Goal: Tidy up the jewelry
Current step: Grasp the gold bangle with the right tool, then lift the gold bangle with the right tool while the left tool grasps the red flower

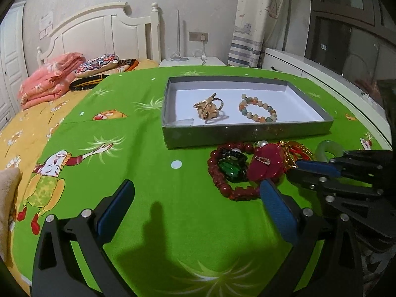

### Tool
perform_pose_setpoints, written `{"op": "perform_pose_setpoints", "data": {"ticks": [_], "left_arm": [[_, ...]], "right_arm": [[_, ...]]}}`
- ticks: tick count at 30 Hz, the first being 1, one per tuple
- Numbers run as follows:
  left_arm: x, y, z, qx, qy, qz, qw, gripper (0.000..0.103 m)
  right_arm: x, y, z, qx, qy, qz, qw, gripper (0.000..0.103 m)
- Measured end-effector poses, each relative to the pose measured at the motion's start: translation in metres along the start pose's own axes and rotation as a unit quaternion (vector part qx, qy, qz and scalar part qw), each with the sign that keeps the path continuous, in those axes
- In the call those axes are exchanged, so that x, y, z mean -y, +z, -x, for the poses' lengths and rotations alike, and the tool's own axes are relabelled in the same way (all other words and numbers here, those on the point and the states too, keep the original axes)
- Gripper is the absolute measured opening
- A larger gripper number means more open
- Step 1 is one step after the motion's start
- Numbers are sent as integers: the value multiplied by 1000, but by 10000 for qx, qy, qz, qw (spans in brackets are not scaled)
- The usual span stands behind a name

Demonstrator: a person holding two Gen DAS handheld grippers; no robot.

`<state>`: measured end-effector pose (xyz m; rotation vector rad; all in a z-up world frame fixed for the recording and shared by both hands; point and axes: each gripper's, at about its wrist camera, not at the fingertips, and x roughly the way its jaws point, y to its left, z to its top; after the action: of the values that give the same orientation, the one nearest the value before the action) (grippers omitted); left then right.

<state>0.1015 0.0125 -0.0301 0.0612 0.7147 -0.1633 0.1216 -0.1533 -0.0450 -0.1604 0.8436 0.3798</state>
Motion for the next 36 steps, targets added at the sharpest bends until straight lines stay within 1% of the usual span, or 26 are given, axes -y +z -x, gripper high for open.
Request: {"op": "perform_pose_setpoints", "data": {"ticks": [2,5,9,11,13,16,17,18,22,25,27,29,32,35,36], "left_arm": [[4,-1,2,60,23,-106,9999,98],[10,-1,7,187,91,-274,9994,98],[19,0,6,155,24,-525,9985,98],[25,1,4,88,-54,-660,9978,98],[29,3,3,83,-182,-694,9974,98],[38,9,0,94,-319,-789,9963,98],[43,11,-2,104,-363,-891,9953,96],[48,13,-4,100,-379,-996,9943,91],[64,19,-16,-5,-437,-1287,9907,83],[73,19,-30,-200,-436,-1444,9884,75],[74,17,-33,-274,-484,-1476,9875,61],[71,17,-34,-276,-553,-1419,9880,56],[66,17,-36,-329,-687,-1330,9882,39],[64,17,-36,-333,-805,-1325,9874,33],[65,17,-35,-321,-810,-1339,9872,33]], "right_arm": [[-1,2,-4,-63,-30,33,10000,8],[-2,1,0,45,-24,52,10000,6],[1,-8,15,361,-11,-79,9993,6],[2,-13,24,560,31,-137,9983,6],[3,-21,37,842,85,-143,9963,6],[10,-26,52,1091,53,-280,9936,6],[12,-27,56,1150,42,-325,9928,6],[16,-29,61,1201,23,-367,9921,6],[23,-34,67,1270,26,-434,9909,6],[24,-38,66,1266,17,-466,9909,6],[25,-40,65,1251,27,-485,9910,6],[25,-40,63,1238,60,-497,9910,6],[24,-41,61,1233,83,-470,9912,6],[19,-43,59,1212,65,-401,9918,6],[17,-43,59,1212,55,-387,9919,6]]}}
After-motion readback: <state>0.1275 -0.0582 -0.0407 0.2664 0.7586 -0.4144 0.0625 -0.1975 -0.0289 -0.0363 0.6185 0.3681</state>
